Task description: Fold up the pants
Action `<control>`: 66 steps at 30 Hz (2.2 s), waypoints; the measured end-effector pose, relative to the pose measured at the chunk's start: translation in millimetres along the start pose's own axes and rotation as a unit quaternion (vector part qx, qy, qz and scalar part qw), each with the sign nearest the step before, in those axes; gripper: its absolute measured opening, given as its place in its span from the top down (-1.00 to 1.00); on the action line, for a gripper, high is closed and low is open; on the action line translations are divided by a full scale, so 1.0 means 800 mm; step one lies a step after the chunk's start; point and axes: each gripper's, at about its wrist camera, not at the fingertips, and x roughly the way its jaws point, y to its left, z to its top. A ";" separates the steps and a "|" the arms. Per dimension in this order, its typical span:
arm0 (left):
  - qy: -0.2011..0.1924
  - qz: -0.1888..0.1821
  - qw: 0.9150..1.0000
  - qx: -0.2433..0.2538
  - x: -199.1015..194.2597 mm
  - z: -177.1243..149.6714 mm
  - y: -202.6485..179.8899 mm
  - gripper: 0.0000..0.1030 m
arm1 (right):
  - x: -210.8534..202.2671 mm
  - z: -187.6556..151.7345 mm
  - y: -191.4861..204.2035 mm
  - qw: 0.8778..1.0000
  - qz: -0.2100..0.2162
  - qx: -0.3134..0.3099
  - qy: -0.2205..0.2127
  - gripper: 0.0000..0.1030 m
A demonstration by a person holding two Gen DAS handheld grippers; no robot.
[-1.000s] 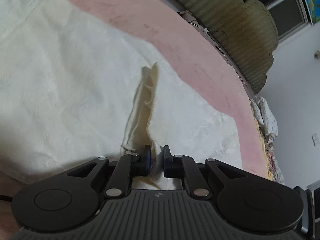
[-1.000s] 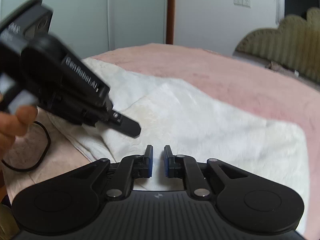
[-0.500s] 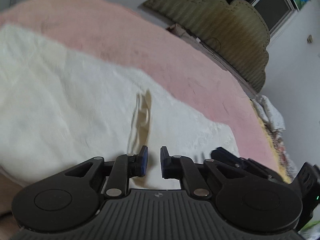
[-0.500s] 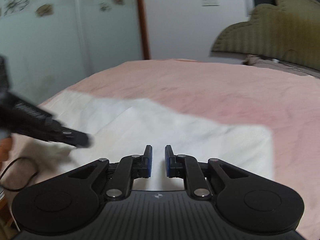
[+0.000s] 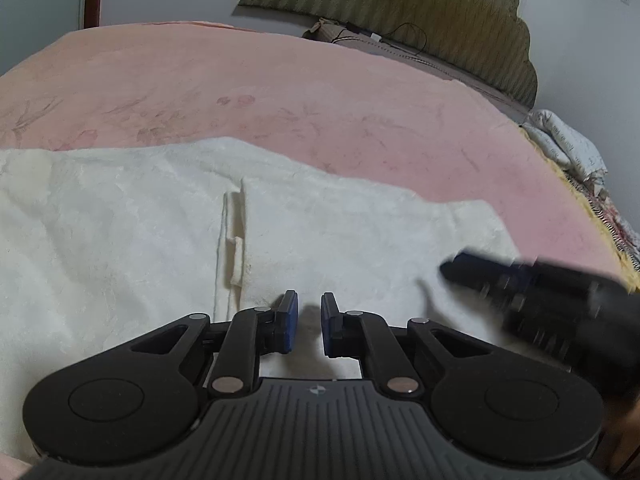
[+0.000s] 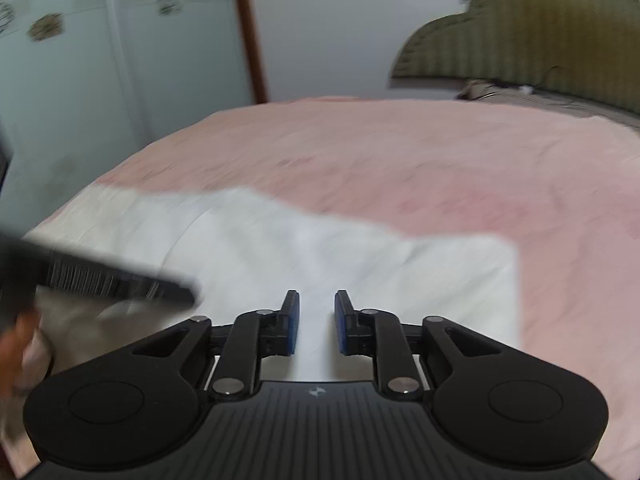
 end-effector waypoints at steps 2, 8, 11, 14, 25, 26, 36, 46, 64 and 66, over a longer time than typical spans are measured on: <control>-0.001 -0.001 1.000 -0.001 -0.001 -0.002 0.004 0.67 | 0.012 0.010 -0.011 1.000 -0.017 0.006 0.013 0.05; -0.007 0.011 1.000 0.002 -0.006 -0.006 0.000 0.67 | 0.019 -0.001 -0.004 0.998 -0.050 -0.009 0.030 -0.24; -0.010 0.019 1.000 0.007 -0.009 -0.008 -0.007 0.63 | -0.001 -0.007 0.010 1.000 -0.031 0.003 0.003 -0.58; -0.014 0.024 0.999 0.017 -0.011 -0.010 -0.013 0.35 | 0.014 -0.021 0.022 0.998 -0.043 -0.022 0.030 -0.63; -0.039 0.060 0.996 0.045 -0.017 -0.020 -0.026 -0.19 | 0.018 -0.044 0.024 0.998 -0.057 -0.034 0.007 -0.91; -0.040 0.066 0.996 0.048 -0.016 -0.020 -0.025 -0.20 | 0.018 -0.044 0.023 0.998 -0.057 -0.033 0.008 -0.93; -0.084 0.123 0.985 0.088 -0.006 -0.052 -0.022 -0.41 | 0.017 -0.045 0.027 0.997 -0.064 -0.029 0.008 -1.00; -0.111 0.146 0.980 0.080 -0.003 -0.061 -0.017 -0.86 | 0.020 -0.044 0.026 0.998 -0.064 -0.026 0.010 -1.00; -0.110 0.137 0.983 0.060 -0.005 -0.063 -0.009 -1.00 | 0.021 -0.044 0.026 0.998 -0.064 -0.024 0.010 -1.00; -0.110 0.137 0.983 0.059 -0.006 -0.064 -0.008 -1.00 | 0.022 -0.044 0.026 0.998 -0.063 -0.023 0.010 -1.00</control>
